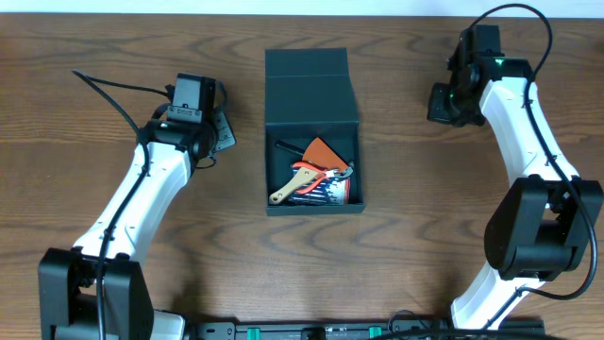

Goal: Pack container
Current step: 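Withdraw the left gripper and bring the right gripper toward the box, then position both grippers at the box lid edges on either side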

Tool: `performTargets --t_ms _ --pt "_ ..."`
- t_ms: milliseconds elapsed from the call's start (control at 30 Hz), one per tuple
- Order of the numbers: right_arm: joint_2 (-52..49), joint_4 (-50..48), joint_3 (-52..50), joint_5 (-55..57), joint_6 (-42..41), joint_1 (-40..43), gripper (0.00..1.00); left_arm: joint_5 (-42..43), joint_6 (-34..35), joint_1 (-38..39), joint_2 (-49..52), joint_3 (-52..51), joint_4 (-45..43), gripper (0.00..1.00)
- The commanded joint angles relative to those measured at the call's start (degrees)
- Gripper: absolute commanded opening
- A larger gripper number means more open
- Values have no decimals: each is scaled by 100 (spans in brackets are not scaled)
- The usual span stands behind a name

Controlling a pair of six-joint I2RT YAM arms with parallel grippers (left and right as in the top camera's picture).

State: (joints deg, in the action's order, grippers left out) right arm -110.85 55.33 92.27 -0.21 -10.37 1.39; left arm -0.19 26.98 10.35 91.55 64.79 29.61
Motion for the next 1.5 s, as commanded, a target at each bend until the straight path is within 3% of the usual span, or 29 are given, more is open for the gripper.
performTargets --t_ms 0,400,600,800,1467 --pt "81 -50 -26 -385 192 -92 1 120 -223 -162 160 15 -11 6" --pt "81 -697 -570 -1773 780 -221 1 2455 -1528 -761 739 15 -671 6" --pt "81 -1298 -1071 -2826 1005 -223 1 3176 -1952 -1075 748 15 -887 6" --pt "81 -1674 -1460 -3029 1025 -221 1 4242 -2400 -1331 748 15 -1091 6" --pt "-662 -3176 -1998 -4430 673 -205 1 4905 -2529 -1421 748 15 -1239 6"
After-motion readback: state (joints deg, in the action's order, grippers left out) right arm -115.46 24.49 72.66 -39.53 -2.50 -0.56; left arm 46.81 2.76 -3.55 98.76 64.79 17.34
